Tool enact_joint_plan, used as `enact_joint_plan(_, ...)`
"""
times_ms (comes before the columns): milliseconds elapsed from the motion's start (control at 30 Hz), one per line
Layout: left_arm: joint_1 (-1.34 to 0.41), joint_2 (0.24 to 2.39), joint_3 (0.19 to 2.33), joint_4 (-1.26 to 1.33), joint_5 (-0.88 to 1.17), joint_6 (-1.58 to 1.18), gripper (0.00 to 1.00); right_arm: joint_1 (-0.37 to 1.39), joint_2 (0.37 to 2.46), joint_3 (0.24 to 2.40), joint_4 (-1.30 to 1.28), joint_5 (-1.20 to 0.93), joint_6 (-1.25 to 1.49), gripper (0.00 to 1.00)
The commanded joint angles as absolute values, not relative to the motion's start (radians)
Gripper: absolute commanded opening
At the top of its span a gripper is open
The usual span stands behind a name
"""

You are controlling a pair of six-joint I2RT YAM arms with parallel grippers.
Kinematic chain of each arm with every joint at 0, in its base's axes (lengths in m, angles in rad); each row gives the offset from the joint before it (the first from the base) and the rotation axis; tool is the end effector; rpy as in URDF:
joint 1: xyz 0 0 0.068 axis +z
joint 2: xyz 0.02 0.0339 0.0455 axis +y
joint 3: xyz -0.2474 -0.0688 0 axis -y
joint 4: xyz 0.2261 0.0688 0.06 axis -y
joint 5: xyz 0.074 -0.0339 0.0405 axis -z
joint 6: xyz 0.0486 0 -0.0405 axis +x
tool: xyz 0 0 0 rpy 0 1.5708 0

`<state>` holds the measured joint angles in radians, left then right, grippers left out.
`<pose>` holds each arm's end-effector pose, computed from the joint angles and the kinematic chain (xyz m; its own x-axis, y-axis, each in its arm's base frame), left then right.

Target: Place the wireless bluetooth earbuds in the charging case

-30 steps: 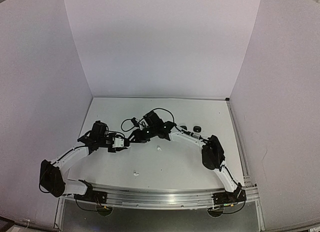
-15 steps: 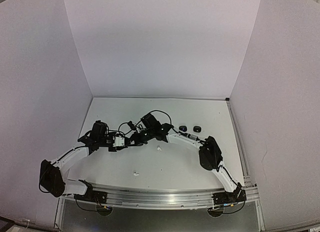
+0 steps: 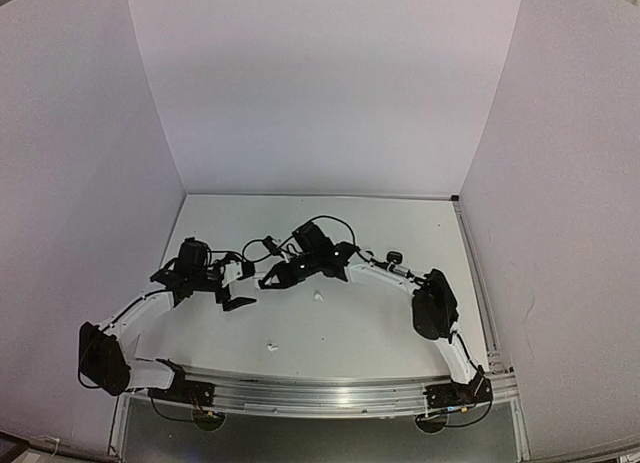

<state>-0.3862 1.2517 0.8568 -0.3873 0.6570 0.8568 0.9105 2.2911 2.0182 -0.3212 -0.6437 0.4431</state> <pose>0.2241 -0.1232 0.2375 0.1011 0.6049 -0.7899 0.9516 0.1728 0.2542 0.2902 0.4212 0.2331 -0.7118 -0.3575 -0.6046 -0.6991 0.2779 0.6588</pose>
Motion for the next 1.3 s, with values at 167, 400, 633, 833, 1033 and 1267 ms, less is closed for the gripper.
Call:
enact_joint_plan(167,-0.285,1.193,1.004,-0.492,1.183,0.535,0.91,0.903,1.859,1.795,-0.159,-0.607,-0.130,0.00)
enact_joint_plan(400,-0.306,1.164,0.977,-0.104,1.240,0.260,0.49,0.909,1.884,1.852,-0.152,-0.603,-0.154,0.00)
enact_joint_plan(633,-0.338,1.149,0.960,0.024,1.209,0.178,0.49,0.935,1.904,1.873,-0.147,-0.552,-0.195,0.00)
enact_joint_plan(833,-0.353,1.161,0.964,0.022,1.220,0.197,0.51,0.943,1.930,1.896,-0.145,-0.557,-0.194,0.00)
enact_joint_plan(1033,-0.363,1.171,0.967,0.041,1.222,0.191,0.46,0.947,1.949,1.911,-0.144,-0.557,-0.195,0.00)
enact_joint_plan(1267,-0.364,1.178,0.973,0.043,1.237,0.173,0.37,0.947,1.961,1.913,-0.146,-0.546,-0.207,0.00)
